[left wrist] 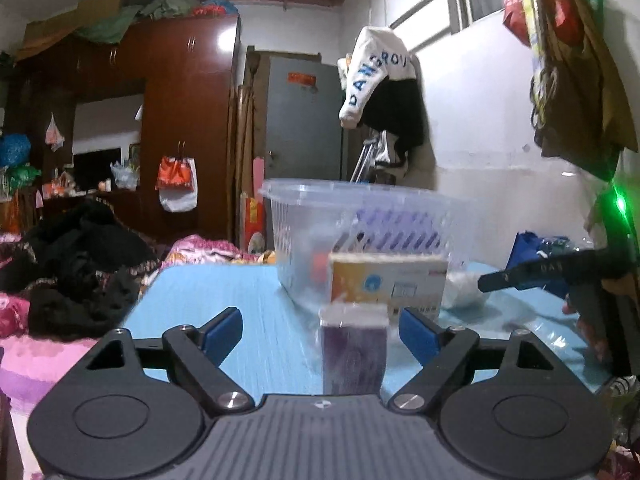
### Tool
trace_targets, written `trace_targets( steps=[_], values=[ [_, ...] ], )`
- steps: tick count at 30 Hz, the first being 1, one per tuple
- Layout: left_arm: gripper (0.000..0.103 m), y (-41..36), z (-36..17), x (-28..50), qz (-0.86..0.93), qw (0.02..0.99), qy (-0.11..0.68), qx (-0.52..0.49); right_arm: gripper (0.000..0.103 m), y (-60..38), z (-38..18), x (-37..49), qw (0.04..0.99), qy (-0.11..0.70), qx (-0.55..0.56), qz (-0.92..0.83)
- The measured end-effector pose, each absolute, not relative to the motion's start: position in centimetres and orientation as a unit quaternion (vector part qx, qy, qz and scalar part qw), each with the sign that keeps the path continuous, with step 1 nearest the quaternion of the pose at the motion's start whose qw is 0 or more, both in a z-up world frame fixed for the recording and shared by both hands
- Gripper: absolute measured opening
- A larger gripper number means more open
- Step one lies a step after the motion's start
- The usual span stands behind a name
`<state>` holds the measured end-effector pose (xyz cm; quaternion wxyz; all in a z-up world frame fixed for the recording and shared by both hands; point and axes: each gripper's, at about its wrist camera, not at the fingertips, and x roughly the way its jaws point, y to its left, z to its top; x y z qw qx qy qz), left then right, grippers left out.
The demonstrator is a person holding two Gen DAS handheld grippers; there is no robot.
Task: Organize objects
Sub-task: 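Grasp the small purple-and-white box with the left gripper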
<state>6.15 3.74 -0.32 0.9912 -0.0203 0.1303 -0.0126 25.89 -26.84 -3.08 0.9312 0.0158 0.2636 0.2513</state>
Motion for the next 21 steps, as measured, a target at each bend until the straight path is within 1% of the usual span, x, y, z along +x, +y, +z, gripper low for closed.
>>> trace_targets(
  steps=[5, 13, 18, 21],
  values=[
    [0.088, 4.0, -2.1, 6.7, -0.023, 0.988, 0.148, -0.023, 0.103, -25.7, -3.5, 26.5, 0.93, 0.274, 0.009, 0.245],
    [0.088, 3.8, -3.2, 7.6, -0.026, 0.986, 0.163, -0.024, 0.103, -24.6, -3.5, 26.5, 0.929, 0.283, -0.005, 0.239],
    [0.088, 3.6, -3.4, 8.0, -0.024, 0.985, 0.166, -0.027, 0.094, -24.4, -3.4, 26.7, 0.929, 0.287, 0.001, 0.232],
    [0.088, 3.6, -3.5, 8.1, -0.022, 0.985, 0.167, -0.03, 0.091, -24.3, -3.3, 26.7, 0.93, 0.287, 0.0, 0.231]
  ],
)
